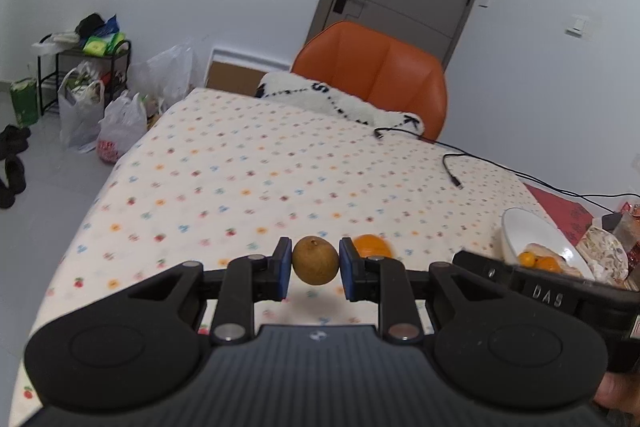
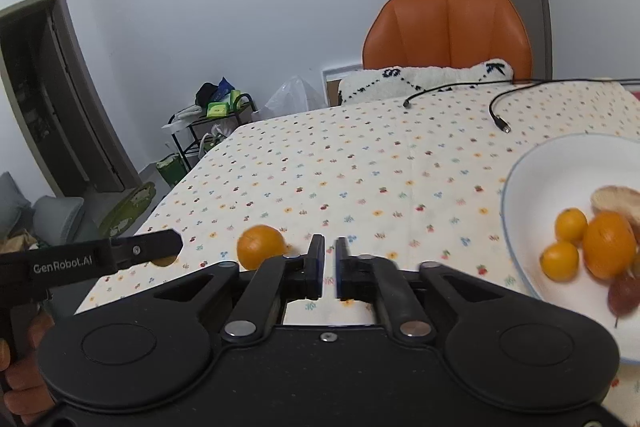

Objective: Organize fruits
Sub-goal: 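Grasp the brown kiwi with the left tool while the right tool grasps the orange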

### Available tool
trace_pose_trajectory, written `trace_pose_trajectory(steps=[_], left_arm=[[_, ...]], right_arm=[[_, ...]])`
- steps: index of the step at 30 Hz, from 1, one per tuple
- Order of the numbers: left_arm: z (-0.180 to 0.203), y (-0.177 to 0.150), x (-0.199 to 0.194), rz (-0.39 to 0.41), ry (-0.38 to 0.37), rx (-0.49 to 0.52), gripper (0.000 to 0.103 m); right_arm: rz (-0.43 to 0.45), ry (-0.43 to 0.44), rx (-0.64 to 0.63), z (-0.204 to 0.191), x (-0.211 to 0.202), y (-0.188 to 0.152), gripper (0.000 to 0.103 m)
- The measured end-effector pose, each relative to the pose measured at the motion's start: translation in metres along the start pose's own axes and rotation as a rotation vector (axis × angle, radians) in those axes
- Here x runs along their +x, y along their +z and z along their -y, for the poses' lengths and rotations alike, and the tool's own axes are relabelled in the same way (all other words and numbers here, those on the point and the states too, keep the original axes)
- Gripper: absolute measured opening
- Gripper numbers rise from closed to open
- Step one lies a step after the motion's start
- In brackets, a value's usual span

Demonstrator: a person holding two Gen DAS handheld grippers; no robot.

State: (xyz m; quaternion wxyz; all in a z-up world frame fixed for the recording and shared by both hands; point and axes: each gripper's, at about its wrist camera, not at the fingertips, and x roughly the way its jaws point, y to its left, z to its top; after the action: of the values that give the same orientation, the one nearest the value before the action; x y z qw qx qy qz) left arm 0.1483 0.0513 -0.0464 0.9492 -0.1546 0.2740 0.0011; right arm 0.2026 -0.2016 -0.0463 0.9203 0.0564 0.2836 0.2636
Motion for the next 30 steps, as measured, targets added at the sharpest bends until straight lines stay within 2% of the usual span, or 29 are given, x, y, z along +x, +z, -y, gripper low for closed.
trace_pose_trajectory(steps=[2, 3, 4, 7, 19, 27, 30], left_arm=[[0.003, 0.0, -0.001, 0.003, 0.001, -0.001, 0.024], [0.004, -0.001, -0.001, 0.003, 0.003, -0.004, 0.024], [0.004, -0.001, -0.001, 0.001, 0.006, -0.007, 0.024], [0.001, -0.003, 0.0, -0.007, 0.016, -0.01, 0.024], [-0.037, -0.006, 0.005, -0.01, 0.044, -0.083, 0.024], [-0.07, -0.006, 0.004, 0.0, 0.068, -0.142, 0.024], [-0.077, -0.007, 0.003, -0.003, 0.078, -0.156, 0.024]], right_arm=[[-0.006, 0.005, -0.007, 0.0, 0.0, 0.0, 0.028], [-0.005, 0.009, -0.007, -0.001, 0.0, 0.001, 0.041], [0.003, 0.017, -0.007, -0.002, -0.001, 0.001, 0.049], [0.005, 0.041, -0.027, -0.009, 0.001, 0.002, 0.057], [-0.06, 0.058, -0.083, -0.042, 0.035, 0.004, 0.057], [-0.079, 0.017, -0.134, -0.06, 0.06, 0.003, 0.058], [-0.086, -0.013, -0.154, -0.06, 0.066, 0.002, 0.036]])
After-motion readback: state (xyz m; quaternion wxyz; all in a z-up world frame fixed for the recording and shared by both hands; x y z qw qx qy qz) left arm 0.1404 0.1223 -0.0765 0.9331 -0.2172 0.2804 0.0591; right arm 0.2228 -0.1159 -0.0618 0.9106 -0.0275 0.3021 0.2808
